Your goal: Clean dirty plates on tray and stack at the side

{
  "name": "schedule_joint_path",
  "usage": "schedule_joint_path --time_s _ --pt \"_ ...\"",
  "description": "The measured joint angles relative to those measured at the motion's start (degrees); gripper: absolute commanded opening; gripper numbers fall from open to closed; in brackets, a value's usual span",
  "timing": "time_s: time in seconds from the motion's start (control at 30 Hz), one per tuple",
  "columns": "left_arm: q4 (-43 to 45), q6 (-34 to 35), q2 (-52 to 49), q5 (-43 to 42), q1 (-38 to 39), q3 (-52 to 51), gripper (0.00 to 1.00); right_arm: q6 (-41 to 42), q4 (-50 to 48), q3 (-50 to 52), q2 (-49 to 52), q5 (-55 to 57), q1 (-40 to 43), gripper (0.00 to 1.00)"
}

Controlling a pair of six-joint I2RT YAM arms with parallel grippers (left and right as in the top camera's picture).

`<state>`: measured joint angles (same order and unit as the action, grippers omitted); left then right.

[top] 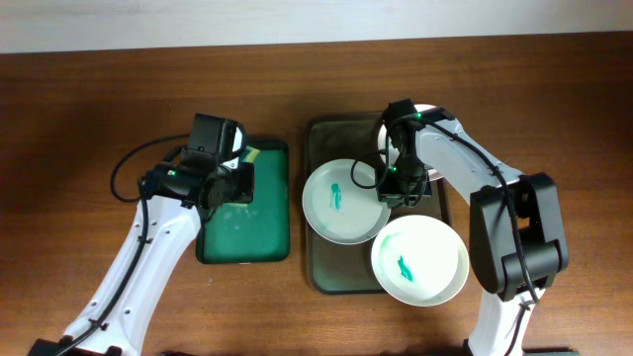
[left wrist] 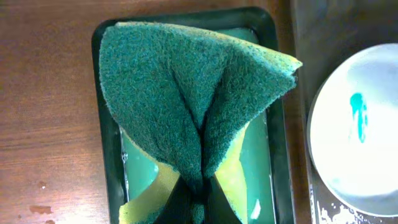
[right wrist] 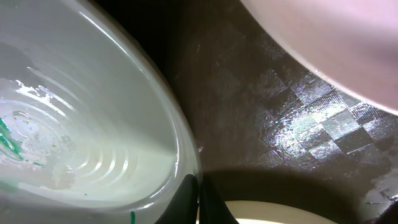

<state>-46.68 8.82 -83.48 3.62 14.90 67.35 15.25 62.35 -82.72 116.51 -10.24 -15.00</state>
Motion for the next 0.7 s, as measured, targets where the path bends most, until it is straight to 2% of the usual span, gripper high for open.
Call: schedule_joint_path --time_s 0.2,0.3,0.33,0.37,0.43,0.7 --pt "-4.9 3.1 -3.6 -0.4 -0.1 2.6 0.00 0.0 -1.0 0.2 0.0 0.0 0.0 0.04" --pt "-15.8 3.7 -13.2 -1.9 -1.2 15.3 0.00 0.0 -1.6 0.4 0.0 -0.1 0.0 0.04" --pt "-21.5 3.7 -18.4 -2.4 -1.6 24.0 0.00 0.0 -1.7 0.4 0.0 -0.2 0.0 0.04" --pt "-24.1 3.8 -20.9 -3.2 -1.7 27.9 0.00 0.0 -1.6 0.4 0.0 -0.2 0.0 0.04" --pt "-23.0 3.9 -25.9 -6.5 -1.0 34.0 0.00 0.0 -1.7 0.4 0.0 -0.2 0.0 0.04" --pt "-19.6 4.1 -27.4 -11.8 5.4 34.1 0.00 2.0 -1.7 0.4 0.0 2.0 0.0 0.04"
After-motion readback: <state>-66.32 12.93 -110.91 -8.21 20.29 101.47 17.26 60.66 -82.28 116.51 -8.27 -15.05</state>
